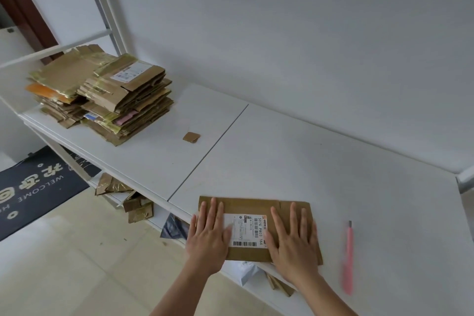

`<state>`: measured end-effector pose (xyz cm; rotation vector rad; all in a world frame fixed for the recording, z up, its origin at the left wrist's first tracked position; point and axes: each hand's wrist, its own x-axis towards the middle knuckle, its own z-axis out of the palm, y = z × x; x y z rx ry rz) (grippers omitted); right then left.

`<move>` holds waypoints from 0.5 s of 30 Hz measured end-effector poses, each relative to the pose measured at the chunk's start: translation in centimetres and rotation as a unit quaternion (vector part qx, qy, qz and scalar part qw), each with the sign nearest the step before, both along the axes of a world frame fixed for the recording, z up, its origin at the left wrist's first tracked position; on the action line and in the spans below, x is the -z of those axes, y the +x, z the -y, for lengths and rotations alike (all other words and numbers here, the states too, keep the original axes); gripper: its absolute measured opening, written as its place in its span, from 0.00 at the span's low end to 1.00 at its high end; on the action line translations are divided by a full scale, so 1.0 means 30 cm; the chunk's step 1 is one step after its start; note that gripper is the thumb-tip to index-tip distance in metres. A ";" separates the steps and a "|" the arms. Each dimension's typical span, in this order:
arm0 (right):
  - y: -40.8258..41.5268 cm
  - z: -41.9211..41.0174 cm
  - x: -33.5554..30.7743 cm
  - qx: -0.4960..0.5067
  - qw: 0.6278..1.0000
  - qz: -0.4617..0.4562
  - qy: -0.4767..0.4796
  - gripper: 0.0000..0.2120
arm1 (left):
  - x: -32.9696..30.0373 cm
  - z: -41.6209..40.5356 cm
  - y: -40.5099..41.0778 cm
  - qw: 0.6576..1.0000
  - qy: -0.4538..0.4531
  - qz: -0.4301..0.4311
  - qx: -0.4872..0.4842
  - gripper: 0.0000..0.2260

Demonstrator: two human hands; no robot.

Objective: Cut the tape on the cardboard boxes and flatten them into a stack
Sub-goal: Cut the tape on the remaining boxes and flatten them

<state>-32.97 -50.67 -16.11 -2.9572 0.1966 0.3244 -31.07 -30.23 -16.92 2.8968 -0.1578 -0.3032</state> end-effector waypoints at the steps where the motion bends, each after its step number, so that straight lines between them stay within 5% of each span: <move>1: -0.002 -0.001 0.004 -0.001 1.000 -0.001 0.000 0.33 | 0.008 -0.001 0.001 1.000 0.001 0.004 -0.002 0.37; 7: 0.004 0.002 0.030 -0.003 1.000 0.005 0.008 0.34 | 0.022 -0.007 -0.003 1.000 -0.008 -0.013 -0.004 0.29; 11: 0.014 0.019 0.010 -0.016 1.000 -0.020 0.009 0.53 | -0.017 -0.013 0.008 0.998 -0.043 -0.047 -0.011 0.38; 15: 0.003 0.042 -0.009 -0.060 0.998 -0.023 0.018 0.51 | -0.090 -0.015 0.025 0.955 -0.202 -0.077 -0.203 0.39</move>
